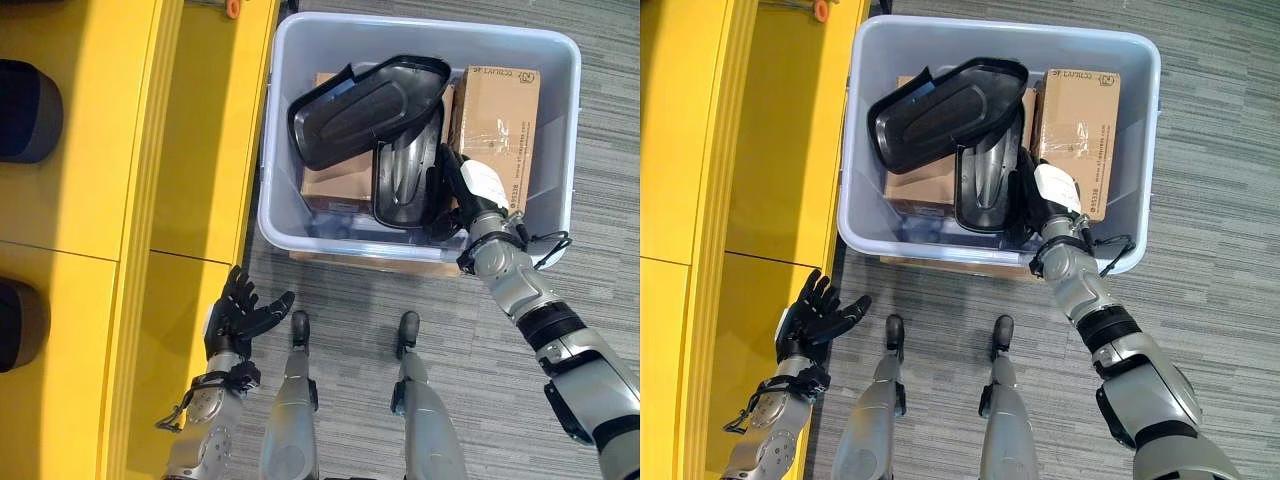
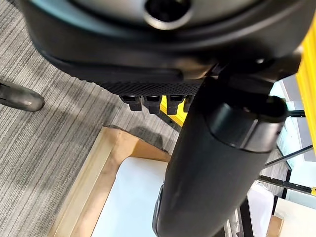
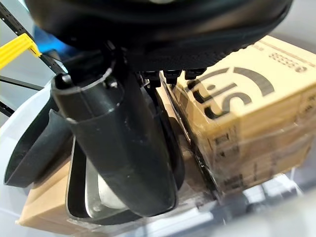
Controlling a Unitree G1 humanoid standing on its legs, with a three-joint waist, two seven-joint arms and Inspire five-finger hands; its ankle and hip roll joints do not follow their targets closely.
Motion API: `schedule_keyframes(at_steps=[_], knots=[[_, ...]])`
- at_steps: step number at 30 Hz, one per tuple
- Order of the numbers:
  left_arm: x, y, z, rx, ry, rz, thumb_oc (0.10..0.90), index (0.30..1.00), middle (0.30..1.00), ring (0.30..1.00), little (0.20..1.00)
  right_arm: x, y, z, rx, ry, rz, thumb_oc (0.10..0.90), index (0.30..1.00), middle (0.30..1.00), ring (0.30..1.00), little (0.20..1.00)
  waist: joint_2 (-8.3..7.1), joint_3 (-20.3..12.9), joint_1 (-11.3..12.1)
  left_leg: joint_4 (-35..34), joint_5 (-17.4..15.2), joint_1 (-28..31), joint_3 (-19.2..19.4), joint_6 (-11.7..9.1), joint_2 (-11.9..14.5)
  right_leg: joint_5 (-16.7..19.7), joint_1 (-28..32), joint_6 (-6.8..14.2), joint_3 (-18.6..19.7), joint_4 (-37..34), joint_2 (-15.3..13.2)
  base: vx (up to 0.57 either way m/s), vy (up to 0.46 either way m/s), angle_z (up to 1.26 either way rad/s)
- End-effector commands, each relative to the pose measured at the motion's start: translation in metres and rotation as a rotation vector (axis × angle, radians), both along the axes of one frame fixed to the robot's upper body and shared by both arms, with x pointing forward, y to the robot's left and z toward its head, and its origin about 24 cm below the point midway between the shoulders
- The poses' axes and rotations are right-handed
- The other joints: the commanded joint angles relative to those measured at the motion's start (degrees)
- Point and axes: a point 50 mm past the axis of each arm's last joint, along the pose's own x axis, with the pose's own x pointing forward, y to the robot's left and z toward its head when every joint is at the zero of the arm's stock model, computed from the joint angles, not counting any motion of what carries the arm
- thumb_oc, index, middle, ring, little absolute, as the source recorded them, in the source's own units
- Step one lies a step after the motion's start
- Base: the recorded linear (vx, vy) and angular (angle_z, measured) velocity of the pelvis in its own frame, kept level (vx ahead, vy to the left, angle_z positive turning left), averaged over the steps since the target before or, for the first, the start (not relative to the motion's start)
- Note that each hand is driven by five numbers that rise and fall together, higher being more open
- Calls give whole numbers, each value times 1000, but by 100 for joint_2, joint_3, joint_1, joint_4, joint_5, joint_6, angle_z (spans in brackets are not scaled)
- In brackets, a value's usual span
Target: Move parts from the plastic box to the shelf.
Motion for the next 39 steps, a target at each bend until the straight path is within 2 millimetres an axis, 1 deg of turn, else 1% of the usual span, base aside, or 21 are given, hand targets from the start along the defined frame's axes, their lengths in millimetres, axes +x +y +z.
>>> schedule_keyframes(at_steps=[1, 3, 6, 9, 16, 23, 29, 31, 35, 39], knots=[[0, 8, 33, 8, -174, 30, 900, 1000, 1000, 1000, 1000, 7, 23, 73, -2, -278, 65, 900, 1000, 1000, 1000, 1000, -159, -202, 106, -45, -43, -51, 66, 112, 27, -813, 431, 498, -77, 278, -587, 0, 0, 0], [1, 7, 33, 6, -176, 28, 900, 1000, 1000, 1000, 1000, 7, 23, 76, 1, -289, 63, 900, 1000, 1000, 1000, 1000, -157, -205, 104, -45, -43, -55, 69, 113, 24, -813, 425, 498, -74, 279, -588, 0, 0, 0], [1, 7, 34, 7, -180, 26, 900, 1000, 1000, 1000, 1000, 7, 21, 91, -3, -334, 49, 900, 1000, 1000, 1000, 1000, -162, -217, 101, -52, -36, -68, 77, 105, 29, -809, 400, 499, -58, 272, -581, 0, 0, 0], [1, 8, 34, 8, -179, 28, 900, 1000, 1000, 1000, 1000, 6, 19, 97, -9, -357, 43, 900, 1000, 1000, 1000, 1000, -168, -207, 96, -56, -36, -64, 73, 102, 33, -806, 388, 497, -56, 284, -578, 0, 0, 0], [1, 9, 35, 12, -179, 29, 900, 1000, 1000, 1000, 1000, 3, 16, 104, -23, -382, 44, 900, 1000, 1000, 1000, 1000, -200, -208, 49, -52, -46, -45, 92, 100, 59, -816, 374, 494, -44, 309, -563, 0, 0, 0], [2, 9, 35, 16, -177, 31, 900, 1000, 1000, 1000, 1000, -4, 18, 99, -11, -388, 79, 900, 1000, 1000, 1000, 1000, -238, -211, -1, -45, -64, -20, 107, 100, 79, -845, 368, 489, -21, 342, -539, 0, 0, 0], [1, 10, 33, 23, -167, 39, 900, 1000, 1000, 1000, 1000, -15, 18, 85, -4, -371, 115, 900, 1000, 1000, 1000, 1000, -275, -229, -66, -43, -90, 10, 120, 100, 97, -860, 373, 493, -11, 342, -526, 0, 0, 0], [0, 11, 32, 27, -161, 43, 900, 1000, 1000, 1000, 1000, -22, 15, 77, -3, -361, 130, 900, 1000, 1000, 1000, 1000, -311, -238, -119, -33, -106, 34, 135, 108, 107, -884, 388, 492, -15, 355, -513, 0, 0, 0], [-1, 12, 31, 25, -154, 45, 900, 1000, 1000, 1000, 1000, -27, 14, 77, -3, -369, 143, 900, 1000, 1000, 1000, 1000, -352, -258, -141, -28, -122, 59, 142, 113, 121, -896, 410, 493, -9, 358, -502, 0, 0, 0], [-1, 12, 32, 30, -158, 44, 900, 1000, 1000, 1000, 1000, -33, 12, 82, -16, -394, 152, 900, 1000, 1000, 1000, 1000, -396, -276, -157, -23, -140, 85, 161, 119, 122, -902, 428, 493, 14, 358, -502, 0, 0, 0]])
